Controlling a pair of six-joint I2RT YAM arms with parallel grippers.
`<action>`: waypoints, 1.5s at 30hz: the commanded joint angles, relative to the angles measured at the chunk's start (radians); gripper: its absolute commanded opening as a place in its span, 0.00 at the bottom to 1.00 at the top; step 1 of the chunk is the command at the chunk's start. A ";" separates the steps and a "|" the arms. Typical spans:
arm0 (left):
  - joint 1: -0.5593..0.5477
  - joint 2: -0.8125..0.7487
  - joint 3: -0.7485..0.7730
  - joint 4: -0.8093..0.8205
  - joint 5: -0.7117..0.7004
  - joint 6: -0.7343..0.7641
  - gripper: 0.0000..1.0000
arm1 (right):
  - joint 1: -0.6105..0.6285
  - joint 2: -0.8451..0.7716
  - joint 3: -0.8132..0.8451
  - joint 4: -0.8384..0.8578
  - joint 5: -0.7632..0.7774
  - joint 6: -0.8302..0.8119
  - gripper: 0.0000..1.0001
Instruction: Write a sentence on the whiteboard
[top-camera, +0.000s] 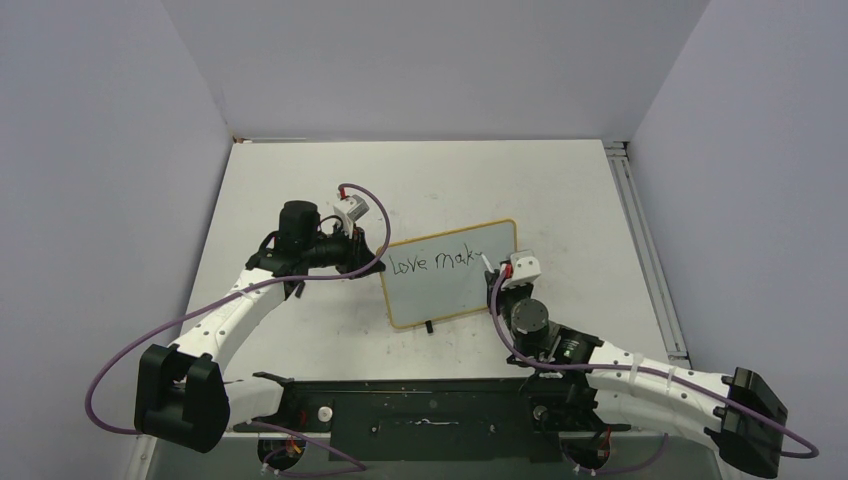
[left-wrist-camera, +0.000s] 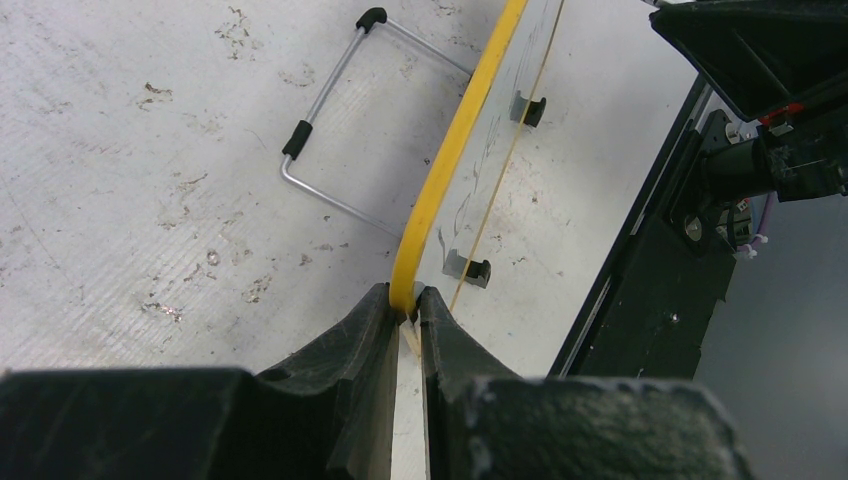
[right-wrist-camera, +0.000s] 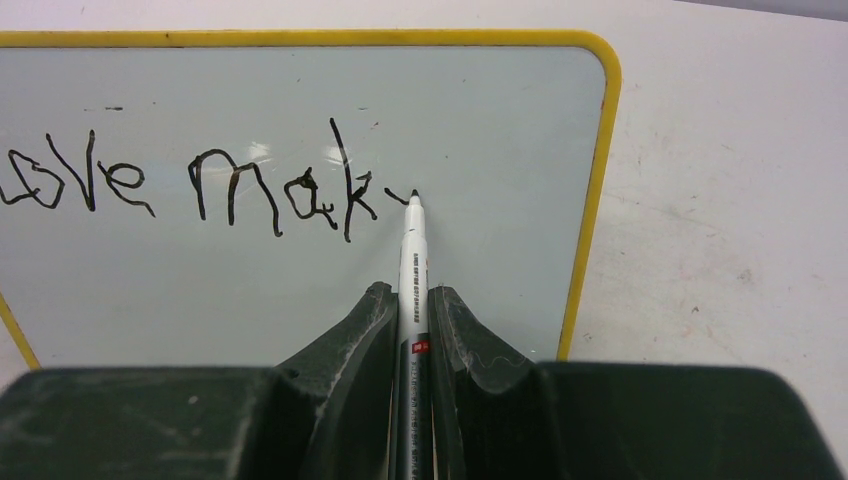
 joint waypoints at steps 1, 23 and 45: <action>-0.002 -0.009 0.035 -0.013 -0.021 0.019 0.00 | -0.012 0.025 0.030 0.080 0.018 -0.041 0.05; -0.002 -0.006 0.035 -0.012 -0.020 0.019 0.00 | -0.015 0.061 0.019 0.134 -0.038 -0.026 0.05; -0.003 -0.014 0.033 -0.010 -0.012 0.013 0.00 | 0.021 0.014 -0.010 -0.024 0.012 0.091 0.05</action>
